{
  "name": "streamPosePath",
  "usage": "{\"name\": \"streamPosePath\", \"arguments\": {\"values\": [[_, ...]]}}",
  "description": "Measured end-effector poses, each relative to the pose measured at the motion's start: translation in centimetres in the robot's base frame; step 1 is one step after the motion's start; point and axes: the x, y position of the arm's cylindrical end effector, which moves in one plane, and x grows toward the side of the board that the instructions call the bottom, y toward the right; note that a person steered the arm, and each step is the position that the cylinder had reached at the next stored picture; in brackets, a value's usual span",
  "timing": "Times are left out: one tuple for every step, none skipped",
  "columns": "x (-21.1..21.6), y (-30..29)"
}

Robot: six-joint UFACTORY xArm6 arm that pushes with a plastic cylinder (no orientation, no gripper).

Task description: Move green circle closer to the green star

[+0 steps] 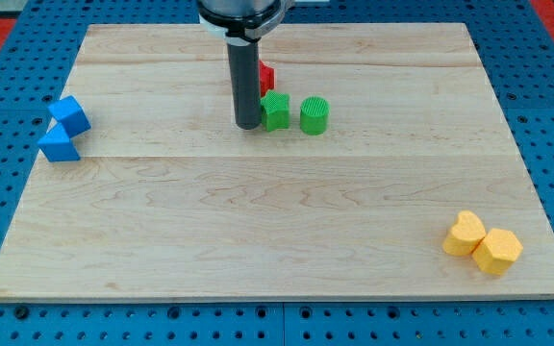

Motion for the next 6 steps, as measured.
{"name": "streamPosePath", "arguments": {"values": [[1.8, -2.4], [3.1, 0.8], [3.4, 7.8], [3.4, 14.1], [0.1, 13.6], [-0.8, 11.9]]}}
